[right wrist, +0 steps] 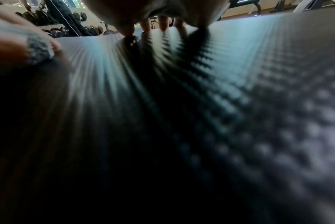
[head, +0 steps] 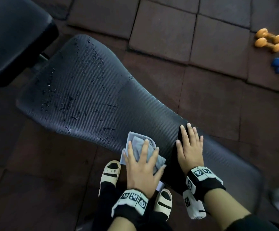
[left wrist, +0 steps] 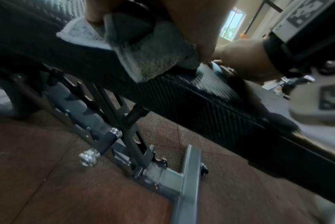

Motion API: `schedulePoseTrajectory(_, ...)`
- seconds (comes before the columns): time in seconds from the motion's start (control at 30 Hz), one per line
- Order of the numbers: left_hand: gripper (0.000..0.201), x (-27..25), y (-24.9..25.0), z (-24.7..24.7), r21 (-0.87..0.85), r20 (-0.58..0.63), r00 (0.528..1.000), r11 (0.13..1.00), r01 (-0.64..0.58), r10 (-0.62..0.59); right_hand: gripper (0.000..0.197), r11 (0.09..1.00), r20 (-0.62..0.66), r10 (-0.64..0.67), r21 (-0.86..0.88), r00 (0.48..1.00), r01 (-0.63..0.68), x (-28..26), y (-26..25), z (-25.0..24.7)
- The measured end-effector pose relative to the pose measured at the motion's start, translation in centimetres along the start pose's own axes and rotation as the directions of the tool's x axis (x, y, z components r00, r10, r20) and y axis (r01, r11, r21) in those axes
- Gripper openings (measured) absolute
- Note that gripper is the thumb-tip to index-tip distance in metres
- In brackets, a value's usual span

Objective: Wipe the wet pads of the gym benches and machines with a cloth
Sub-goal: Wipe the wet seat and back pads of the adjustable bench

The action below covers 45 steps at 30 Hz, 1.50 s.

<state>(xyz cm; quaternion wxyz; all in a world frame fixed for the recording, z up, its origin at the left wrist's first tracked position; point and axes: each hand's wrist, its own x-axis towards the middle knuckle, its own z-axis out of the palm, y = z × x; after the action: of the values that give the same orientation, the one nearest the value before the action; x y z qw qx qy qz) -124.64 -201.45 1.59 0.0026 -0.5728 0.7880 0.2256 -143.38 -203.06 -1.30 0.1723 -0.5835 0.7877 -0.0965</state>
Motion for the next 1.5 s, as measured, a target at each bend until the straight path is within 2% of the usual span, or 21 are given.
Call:
schedulePoseTrajectory(0.27, 0.059, 7.1, -1.6, -1.7, 0.033, -0.162, 0.985, 0.997, 0.07, -0.064, 0.056, 0.994, -0.147, -0.006, -0.11, 0.989, -0.01, -0.2, 0.0, 1.5)
schedulePoseTrajectory(0.4, 0.059, 10.2, -5.8, -4.0, -0.013, -0.222, 0.953, 0.978, 0.209, -0.207, 0.056, 0.995, -0.173, -0.014, -0.104, 0.985, -0.004, -0.2, 0.0, 1.5)
schedulePoseTrajectory(0.47, 0.06, 10.2, -8.4, -4.9, -0.038, -0.256, 0.915, 0.949, 0.312, -0.311, 0.056, 0.995, -0.178, -0.015, -0.1, 0.984, -0.003, -0.2, 0.0, 1.5)
schedulePoseTrajectory(0.57, 0.06, 8.2, -10.6, -5.3, -0.107, -0.297, 0.825, 0.876, 0.471, -0.48, 0.056, 0.996, -0.186, -0.019, -0.092, 0.982, 0.002, -0.2, -0.1, 1.5)
schedulePoseTrajectory(0.67, 0.061, 5.1, -8.8, -3.3, -0.233, -0.343, 0.74, 0.815, 0.53, -0.579, 0.056, 0.996, -0.203, -0.02, -0.089, 0.979, 0.002, -0.1, 0.0, 1.6)
schedulePoseTrajectory(0.7, 0.061, 4.0, -7.5, -2.3, -0.282, -0.346, 0.728, 0.806, 0.521, -0.592, 0.056, 0.996, -0.207, -0.019, -0.087, 0.978, 0.001, -0.1, 0.0, 1.6)
schedulePoseTrajectory(0.73, 0.062, 3.0, -6.0, -1.3, -0.322, -0.33, 0.736, 0.804, 0.5, -0.591, 0.056, 0.996, -0.206, -0.02, -0.086, 0.978, 0.002, -0.1, 0.1, 1.6)
schedulePoseTrajectory(0.8, 0.065, 1.4, -2.8, 0.3, -0.334, -0.273, 0.808, 0.839, 0.43, -0.523, 0.055, 0.997, -0.204, -0.02, -0.081, 0.979, 0.004, -0.1, 0.1, 1.6)
schedulePoseTrajectory(0.9, 0.064, 1.3, 0.8, 1.1, -0.157, -0.199, 0.91, 0.929, 0.336, -0.363, 0.055, 0.997, -0.205, -0.019, -0.076, 0.979, 0.003, -0.1, 0.1, 1.6)
schedulePoseTrajectory(1.03, 0.06, 5.9, 0.2, -0.1, -0.029, -0.183, 0.954, 0.971, 0.238, -0.239, 0.055, 0.997, -0.192, -0.016, -0.075, 0.981, 0.001, -0.1, 0.2, 1.6)
schedulePoseTrajectory(1.1, 0.059, 8.9, -1.5, -1.5, 0.004, -0.192, 0.955, 0.973, 0.232, -0.226, 0.055, 0.997, -0.188, -0.017, -0.072, 0.982, 0.003, -0.1, 0.2, 1.5)
schedulePoseTrajectory(1.2, 0.06, 12.7, -5.4, -4.8, -0.029, -0.198, 0.923, 0.943, 0.331, -0.33, 0.055, 0.998, -0.186, -0.014, -0.066, 0.982, 0.002, -0.2, 0.2, 1.5)
schedulePoseTrajectory(1.27, 0.061, 13.5, -8.7, -6.8, -0.087, -0.19, 0.874, 0.894, 0.439, -0.448, 0.055, 0.998, -0.186, -0.011, -0.065, 0.982, -0.001, -0.1, 0.2, 1.5)
schedulePoseTrajectory(1.37, 0.063, 11.2, -12.0, -7.6, -0.15, -0.227, 0.783, 0.815, 0.56, -0.579, 0.055, 0.998, -0.194, -0.007, -0.063, 0.981, -0.005, -0.2, 0.1, 1.5)
schedulePoseTrajectory(1.43, 0.064, 8.8, -11.7, -6.5, -0.201, -0.264, 0.731, 0.778, 0.596, -0.629, 0.055, 0.998, -0.198, -0.008, -0.06, 0.98, -0.004, -0.1, 0.0, 1.5)
schedulePoseTrajectory(1.5, 0.064, 6.4, -9.8, -4.6, -0.265, -0.284, 0.702, 0.757, 0.598, -0.653, 0.055, 0.998, -0.196, -0.006, -0.063, 0.98, -0.007, -0.2, 0.0, 1.5)
